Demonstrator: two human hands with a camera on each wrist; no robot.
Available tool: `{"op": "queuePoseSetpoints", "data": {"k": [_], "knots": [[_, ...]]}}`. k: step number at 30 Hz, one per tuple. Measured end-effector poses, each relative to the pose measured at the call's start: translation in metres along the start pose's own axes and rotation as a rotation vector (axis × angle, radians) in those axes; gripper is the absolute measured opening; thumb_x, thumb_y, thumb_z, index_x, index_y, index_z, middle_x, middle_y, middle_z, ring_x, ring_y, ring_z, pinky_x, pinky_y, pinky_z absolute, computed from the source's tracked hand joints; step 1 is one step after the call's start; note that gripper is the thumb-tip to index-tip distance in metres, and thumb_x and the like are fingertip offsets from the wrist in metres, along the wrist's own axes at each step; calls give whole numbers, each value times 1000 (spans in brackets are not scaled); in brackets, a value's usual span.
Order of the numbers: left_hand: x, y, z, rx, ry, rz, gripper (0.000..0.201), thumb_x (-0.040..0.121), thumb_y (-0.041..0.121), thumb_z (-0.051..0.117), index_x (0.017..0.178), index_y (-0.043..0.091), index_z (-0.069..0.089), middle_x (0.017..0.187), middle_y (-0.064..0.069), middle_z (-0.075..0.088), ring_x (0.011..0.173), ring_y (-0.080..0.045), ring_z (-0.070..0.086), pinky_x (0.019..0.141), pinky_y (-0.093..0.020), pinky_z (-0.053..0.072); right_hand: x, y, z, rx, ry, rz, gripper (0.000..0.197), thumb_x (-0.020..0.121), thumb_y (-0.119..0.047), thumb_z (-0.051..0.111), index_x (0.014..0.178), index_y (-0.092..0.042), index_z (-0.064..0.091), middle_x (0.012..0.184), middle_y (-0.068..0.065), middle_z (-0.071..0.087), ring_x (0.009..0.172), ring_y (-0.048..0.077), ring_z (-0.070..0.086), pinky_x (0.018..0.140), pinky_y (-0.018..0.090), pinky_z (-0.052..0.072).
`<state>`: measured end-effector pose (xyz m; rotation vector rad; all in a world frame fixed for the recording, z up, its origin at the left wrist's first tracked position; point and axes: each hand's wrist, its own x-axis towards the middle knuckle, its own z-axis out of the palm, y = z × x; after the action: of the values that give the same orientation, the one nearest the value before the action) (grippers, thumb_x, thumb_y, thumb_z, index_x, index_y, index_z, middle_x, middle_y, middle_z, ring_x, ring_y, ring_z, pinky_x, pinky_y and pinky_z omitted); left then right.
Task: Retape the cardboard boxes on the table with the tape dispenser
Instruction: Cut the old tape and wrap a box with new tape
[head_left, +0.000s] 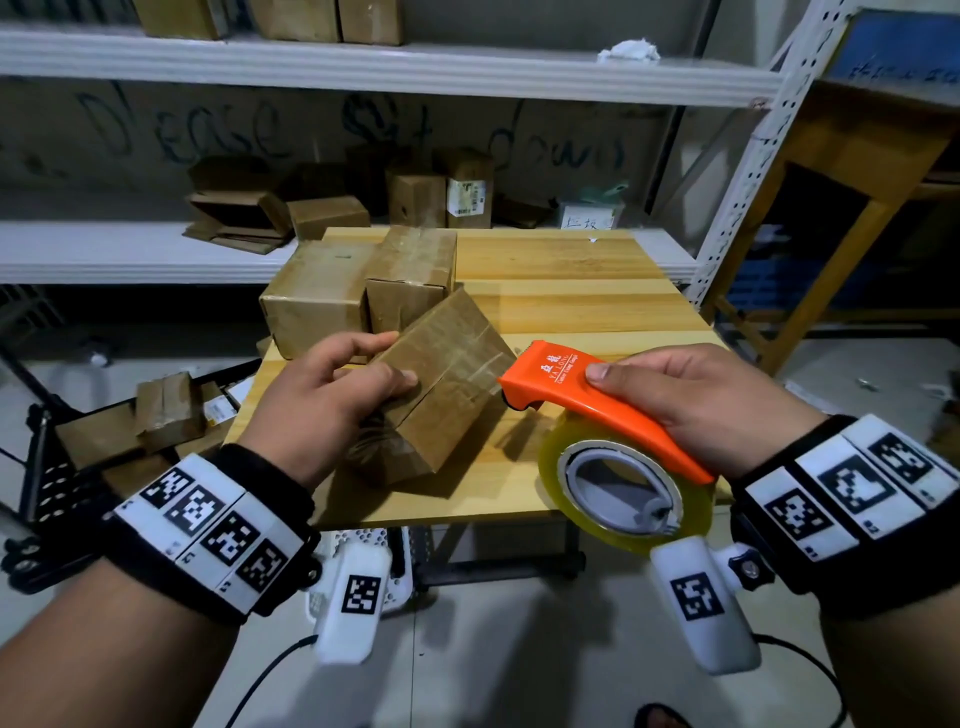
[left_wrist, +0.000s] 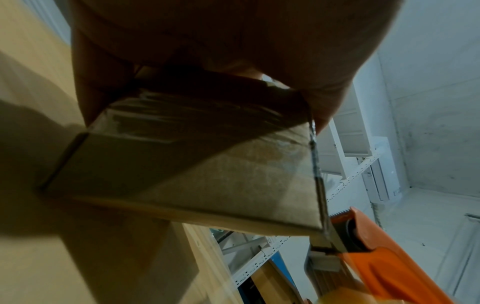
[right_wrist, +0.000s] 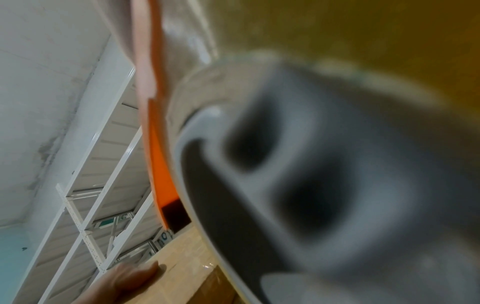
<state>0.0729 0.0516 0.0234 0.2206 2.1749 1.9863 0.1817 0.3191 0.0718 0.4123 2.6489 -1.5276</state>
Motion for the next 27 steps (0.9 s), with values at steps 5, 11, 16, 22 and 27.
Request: {"op": "queuePoseSetpoints", "data": {"k": [5,11,16,22,27], "knots": [[-1,2,1,-1,-16,4,47,71,30,82,117,33,74,109,-2,73,96,-24,72,80,-40,55,-2,0,-1,-18,11,-3,38,89,-57,66,87,-23,82,81,11,80,80,36,77,89,52,61],[1,0,-2,-43,31,-47,23,81,28,78,104,30,76,108,-2,74,101,-27,69,81,-42,54,-4,6,-7,-83,34,-5,43,91,-58,63,80,-20,80,73,7,78,63,22,75,71,37,57],[4,-3,-5,-39,37,-73,17,89,22,71,104,28,75,103,-3,74,98,-27,69,79,-40,51,-7,13,-10,-67,21,3,44,91,-56,64,77,-17,78,71,10,76,58,21,71,67,37,54],[3,-1,-6,-41,20,-96,21,90,25,70,111,26,75,113,-9,73,106,-32,67,89,-47,52,-4,14,-8,-62,12,10,44,94,-54,63,82,-15,79,73,10,77,60,21,72,66,34,55],[3,-1,-9,-48,15,-95,33,73,40,74,105,32,76,113,-10,73,107,-35,67,86,-46,52,1,14,-1,-53,3,14,43,93,-54,65,82,-15,80,74,10,78,61,21,72,67,33,57]]}}
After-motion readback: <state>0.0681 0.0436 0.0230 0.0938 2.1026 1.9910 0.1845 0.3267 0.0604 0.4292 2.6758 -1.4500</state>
